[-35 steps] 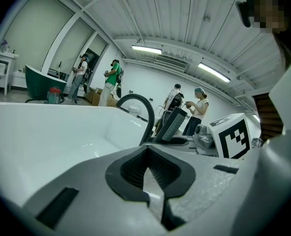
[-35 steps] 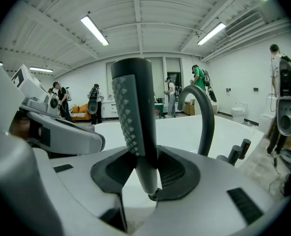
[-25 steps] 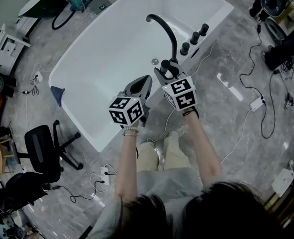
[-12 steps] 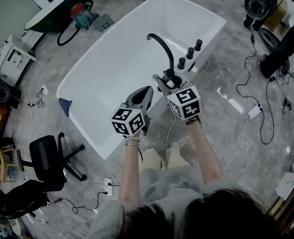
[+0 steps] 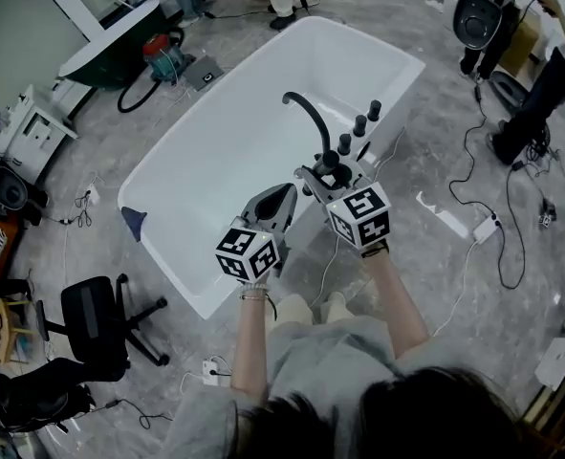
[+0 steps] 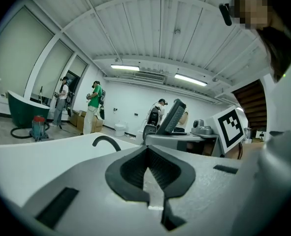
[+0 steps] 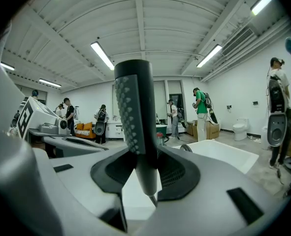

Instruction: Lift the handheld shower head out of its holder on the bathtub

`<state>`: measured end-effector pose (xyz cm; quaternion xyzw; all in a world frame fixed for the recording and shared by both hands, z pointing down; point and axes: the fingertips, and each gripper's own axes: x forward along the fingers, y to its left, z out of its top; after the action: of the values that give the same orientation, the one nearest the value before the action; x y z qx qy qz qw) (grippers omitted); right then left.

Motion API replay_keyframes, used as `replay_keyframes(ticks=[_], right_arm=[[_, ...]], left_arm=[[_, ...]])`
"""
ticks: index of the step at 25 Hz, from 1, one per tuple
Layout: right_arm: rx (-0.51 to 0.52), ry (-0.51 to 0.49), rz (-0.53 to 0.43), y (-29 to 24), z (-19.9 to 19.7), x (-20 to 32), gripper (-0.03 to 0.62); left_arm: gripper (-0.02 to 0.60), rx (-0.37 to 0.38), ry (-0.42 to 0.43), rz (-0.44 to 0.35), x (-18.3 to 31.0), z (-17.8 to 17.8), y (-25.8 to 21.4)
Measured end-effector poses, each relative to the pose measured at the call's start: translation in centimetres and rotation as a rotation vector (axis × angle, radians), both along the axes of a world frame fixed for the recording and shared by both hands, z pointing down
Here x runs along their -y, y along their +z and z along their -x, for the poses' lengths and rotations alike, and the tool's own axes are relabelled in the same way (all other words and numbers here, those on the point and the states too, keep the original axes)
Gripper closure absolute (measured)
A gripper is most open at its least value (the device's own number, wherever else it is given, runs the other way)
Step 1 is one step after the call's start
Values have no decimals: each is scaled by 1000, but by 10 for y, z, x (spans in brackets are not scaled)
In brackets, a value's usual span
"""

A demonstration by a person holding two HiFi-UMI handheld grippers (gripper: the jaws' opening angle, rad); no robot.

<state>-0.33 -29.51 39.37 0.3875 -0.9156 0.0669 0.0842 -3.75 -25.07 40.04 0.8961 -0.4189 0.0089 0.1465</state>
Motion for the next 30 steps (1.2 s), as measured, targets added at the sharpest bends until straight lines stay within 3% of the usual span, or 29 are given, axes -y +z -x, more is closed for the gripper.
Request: replay_keyframes(ticks=[19,30], right_arm=[[46,-17,-99,-68,-23,-48,463],[73,6,-136,-84,-35,-68,462]], left_arm=[[577,44,99,-137,-40,-23,-57],[577,44,124,-179,-60,-31,-69]])
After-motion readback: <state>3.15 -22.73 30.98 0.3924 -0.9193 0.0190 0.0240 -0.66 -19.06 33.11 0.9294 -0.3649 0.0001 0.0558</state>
